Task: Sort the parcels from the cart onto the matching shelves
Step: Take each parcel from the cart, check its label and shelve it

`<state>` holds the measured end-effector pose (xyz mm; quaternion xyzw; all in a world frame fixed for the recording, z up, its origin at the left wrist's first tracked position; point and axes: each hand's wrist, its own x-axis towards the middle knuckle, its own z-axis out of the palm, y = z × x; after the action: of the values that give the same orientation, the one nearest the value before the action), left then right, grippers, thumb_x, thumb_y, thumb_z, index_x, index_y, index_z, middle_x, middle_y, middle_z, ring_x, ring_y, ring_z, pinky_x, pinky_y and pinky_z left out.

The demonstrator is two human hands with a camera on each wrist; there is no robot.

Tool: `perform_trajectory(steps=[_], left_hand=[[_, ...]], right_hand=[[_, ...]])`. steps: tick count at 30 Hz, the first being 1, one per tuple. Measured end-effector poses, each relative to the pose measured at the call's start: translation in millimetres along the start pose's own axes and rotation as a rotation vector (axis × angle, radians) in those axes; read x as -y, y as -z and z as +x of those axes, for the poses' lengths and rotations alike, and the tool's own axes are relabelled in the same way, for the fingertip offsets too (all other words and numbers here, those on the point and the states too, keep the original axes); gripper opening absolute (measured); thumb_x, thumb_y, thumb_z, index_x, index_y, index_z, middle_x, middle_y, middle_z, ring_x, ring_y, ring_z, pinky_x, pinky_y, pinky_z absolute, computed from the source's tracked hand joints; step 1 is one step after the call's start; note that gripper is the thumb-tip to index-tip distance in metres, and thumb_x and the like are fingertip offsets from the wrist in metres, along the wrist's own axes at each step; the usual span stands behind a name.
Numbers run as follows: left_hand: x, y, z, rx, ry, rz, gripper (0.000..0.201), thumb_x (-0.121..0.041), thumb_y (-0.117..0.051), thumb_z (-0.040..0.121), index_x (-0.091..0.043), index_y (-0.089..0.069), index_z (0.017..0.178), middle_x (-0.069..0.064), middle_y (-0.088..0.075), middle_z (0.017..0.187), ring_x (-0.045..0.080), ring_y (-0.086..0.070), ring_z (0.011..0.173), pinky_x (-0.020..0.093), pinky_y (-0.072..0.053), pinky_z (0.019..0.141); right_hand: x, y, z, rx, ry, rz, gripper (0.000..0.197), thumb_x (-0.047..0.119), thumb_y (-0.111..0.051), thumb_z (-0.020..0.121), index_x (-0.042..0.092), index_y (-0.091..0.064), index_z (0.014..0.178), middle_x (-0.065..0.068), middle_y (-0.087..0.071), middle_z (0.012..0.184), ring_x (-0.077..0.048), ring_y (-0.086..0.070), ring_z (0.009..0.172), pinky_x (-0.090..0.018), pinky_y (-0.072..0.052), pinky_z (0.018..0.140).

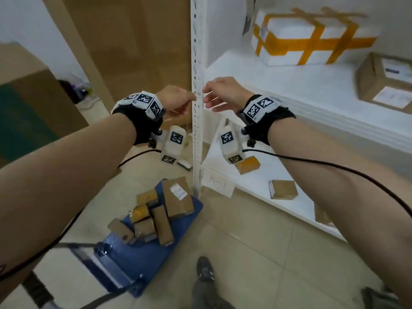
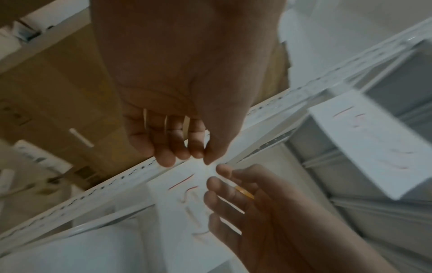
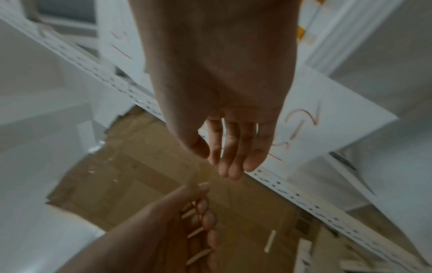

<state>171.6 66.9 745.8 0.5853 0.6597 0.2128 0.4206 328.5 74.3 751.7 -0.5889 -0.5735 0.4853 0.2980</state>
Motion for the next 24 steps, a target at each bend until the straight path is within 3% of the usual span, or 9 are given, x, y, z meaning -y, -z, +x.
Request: perform_trajectory(steps=[2, 5, 7, 11, 13, 16, 20, 22, 24], left_hand=[[26.3, -22.5, 25.8, 0.053, 0.083, -0.016, 0.029, -0.024, -0.056, 0.096, -0.015, -0.053, 0.069, 0.001, -0.055, 0.064, 0.01, -0.055, 0.048, 0.019, -0.043, 0.05], [71.3, -55.6, 54.7, 0.135, 0.188, -0.055, 0.021, -0.024, -0.053, 0.099, -0.015, -0.056, 0.08, 0.0, -0.057, 0.074, 0.013, -0.056, 0.063, 0.024, -0.045, 0.064], [102.4, -75.3, 71.1, 0.149, 0.246, -0.07, 0.017, -0.025, -0.054, 0.099, -0.013, -0.059, 0.089, 0.001, -0.061, 0.079, 0.015, -0.059, 0.068, 0.026, -0.046, 0.067], [162.0, -108.2, 89.2, 0.162, 0.401, -0.137, 0.017, -0.022, -0.053, 0.101, -0.008, -0.062, 0.104, 0.005, -0.063, 0.083, 0.018, -0.061, 0.072, 0.024, -0.049, 0.064], [194.5, -122.3, 91.9, 0.189, 0.462, -0.186, 0.024, -0.017, -0.049, 0.103, -0.003, -0.061, 0.117, 0.01, -0.066, 0.091, 0.021, -0.061, 0.085, 0.02, -0.05, 0.059], [240.1, -138.9, 93.1, 0.16, 0.53, -0.179, 0.018, -0.015, -0.05, 0.101, -0.004, -0.059, 0.112, 0.018, -0.067, 0.117, 0.02, -0.06, 0.09, 0.029, -0.053, 0.079], [309.4, -160.1, 90.1, 0.141, 0.626, -0.21, 0.032, -0.009, -0.051, 0.099, 0.003, -0.055, 0.128, 0.011, -0.061, 0.104, 0.014, -0.059, 0.071, 0.026, -0.049, 0.068], [344.1, -172.5, 83.9, 0.122, 0.661, -0.225, 0.023, -0.008, -0.049, 0.1, 0.002, -0.057, 0.119, 0.012, -0.06, 0.1, 0.016, -0.058, 0.071, 0.032, -0.051, 0.075], [384.4, -186.1, 79.6, 0.097, 0.709, -0.258, 0.011, -0.01, -0.047, 0.102, -0.004, -0.054, 0.107, 0.011, -0.061, 0.095, 0.021, -0.059, 0.077, 0.041, -0.051, 0.086]], right_hand=[[-31.0, -10.1, 21.8, 0.047, -0.072, 0.009, 0.005, 0.015, -0.053, 0.097, 0.012, -0.056, 0.098, -0.003, -0.064, 0.074, -0.015, -0.061, 0.06, -0.024, -0.05, 0.06], [-84.2, -26.2, 51.6, 0.116, -0.191, 0.018, 0.006, 0.015, -0.054, 0.098, 0.01, -0.057, 0.095, -0.007, -0.064, 0.078, -0.017, -0.061, 0.063, -0.025, -0.051, 0.061], [-122.4, -37.0, 69.3, 0.163, -0.254, 0.028, 0.007, 0.015, -0.054, 0.098, 0.009, -0.056, 0.096, -0.009, -0.063, 0.081, -0.018, -0.06, 0.063, -0.026, -0.05, 0.062], [-192.4, -60.3, 94.9, 0.24, -0.379, 0.03, 0.008, 0.017, -0.054, 0.099, 0.01, -0.056, 0.1, -0.006, -0.064, 0.081, -0.017, -0.061, 0.066, -0.027, -0.051, 0.064], [-224.5, -74.8, 102.5, 0.265, -0.454, 0.05, 0.006, 0.016, -0.055, 0.097, 0.011, -0.056, 0.093, -0.006, -0.065, 0.079, -0.017, -0.061, 0.064, -0.026, -0.051, 0.061], [-264.8, -95.9, 104.2, 0.25, -0.556, 0.111, 0.009, 0.013, -0.055, 0.097, 0.011, -0.055, 0.088, -0.008, -0.061, 0.077, -0.018, -0.057, 0.06, -0.026, -0.048, 0.058], [-317.8, -135.2, 101.5, 0.289, -0.675, 0.092, 0.016, 0.013, -0.05, 0.1, 0.011, -0.054, 0.085, -0.007, -0.056, 0.075, -0.016, -0.052, 0.06, -0.022, -0.044, 0.055], [-348.0, -153.4, 98.1, 0.303, -0.737, 0.085, 0.011, 0.016, -0.048, 0.102, 0.009, -0.054, 0.097, -0.005, -0.055, 0.075, -0.014, -0.052, 0.06, -0.02, -0.042, 0.052], [-383.7, -176.6, 99.9, 0.322, -0.774, 0.067, 0.012, 0.019, -0.049, 0.103, 0.009, -0.053, 0.107, -0.004, -0.057, 0.076, -0.013, -0.053, 0.061, -0.022, -0.042, 0.056]])
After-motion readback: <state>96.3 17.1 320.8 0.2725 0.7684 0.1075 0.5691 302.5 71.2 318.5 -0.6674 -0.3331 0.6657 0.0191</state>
